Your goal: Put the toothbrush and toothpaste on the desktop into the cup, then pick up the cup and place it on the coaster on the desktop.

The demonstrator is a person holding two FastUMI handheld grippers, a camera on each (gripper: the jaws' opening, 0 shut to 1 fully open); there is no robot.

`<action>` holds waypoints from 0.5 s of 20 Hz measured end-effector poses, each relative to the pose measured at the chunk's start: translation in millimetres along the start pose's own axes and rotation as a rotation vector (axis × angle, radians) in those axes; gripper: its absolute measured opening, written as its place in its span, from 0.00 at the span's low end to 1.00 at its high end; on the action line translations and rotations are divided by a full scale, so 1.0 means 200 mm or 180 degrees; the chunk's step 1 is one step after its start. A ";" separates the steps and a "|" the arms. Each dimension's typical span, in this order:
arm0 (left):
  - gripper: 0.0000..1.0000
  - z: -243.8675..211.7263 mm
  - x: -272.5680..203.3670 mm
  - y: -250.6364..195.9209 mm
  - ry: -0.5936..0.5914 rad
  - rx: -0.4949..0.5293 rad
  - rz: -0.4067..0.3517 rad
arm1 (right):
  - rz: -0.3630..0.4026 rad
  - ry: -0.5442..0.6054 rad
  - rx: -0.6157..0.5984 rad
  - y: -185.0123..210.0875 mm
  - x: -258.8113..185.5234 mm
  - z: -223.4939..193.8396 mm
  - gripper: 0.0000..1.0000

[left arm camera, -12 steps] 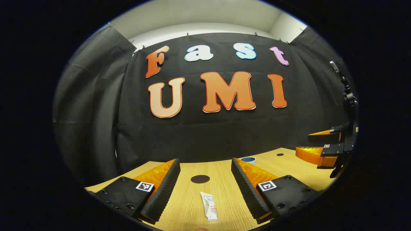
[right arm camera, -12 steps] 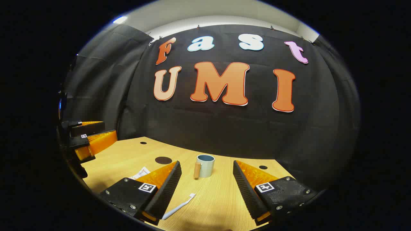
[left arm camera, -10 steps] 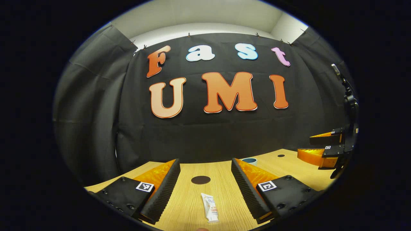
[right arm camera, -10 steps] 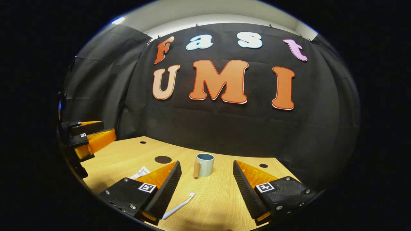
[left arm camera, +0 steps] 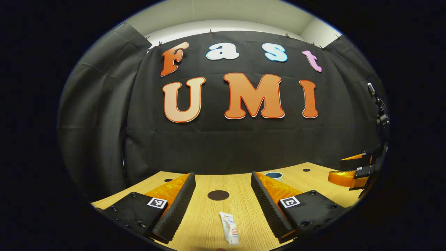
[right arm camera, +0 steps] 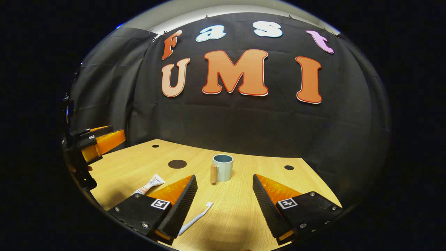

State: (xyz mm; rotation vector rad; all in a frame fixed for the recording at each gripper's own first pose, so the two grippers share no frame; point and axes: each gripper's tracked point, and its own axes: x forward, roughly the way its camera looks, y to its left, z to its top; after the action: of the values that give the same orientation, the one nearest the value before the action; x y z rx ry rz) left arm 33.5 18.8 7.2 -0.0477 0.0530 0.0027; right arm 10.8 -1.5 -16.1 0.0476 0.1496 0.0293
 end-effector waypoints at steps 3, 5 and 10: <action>1.00 0.01 0.02 0.02 0.0071 -0.0089 -0.0014 | 0.0037 0.0005 -0.0009 0.02 0.01 0.03 0.96; 1.00 0.02 0.04 0.04 0.0144 -0.0151 -0.0038 | 0.0087 0.0061 0.0020 0.04 0.03 0.04 0.95; 1.00 -0.08 0.11 0.05 0.0544 -0.0025 -0.0022 | 0.0145 0.0423 0.0039 0.05 0.09 0.00 0.92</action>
State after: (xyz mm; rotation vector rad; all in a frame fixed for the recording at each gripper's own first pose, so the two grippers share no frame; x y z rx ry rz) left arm 54.2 28.5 -10.1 -0.0559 0.2237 -0.0082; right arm 27.7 9.2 -18.4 0.0614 0.2814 0.0771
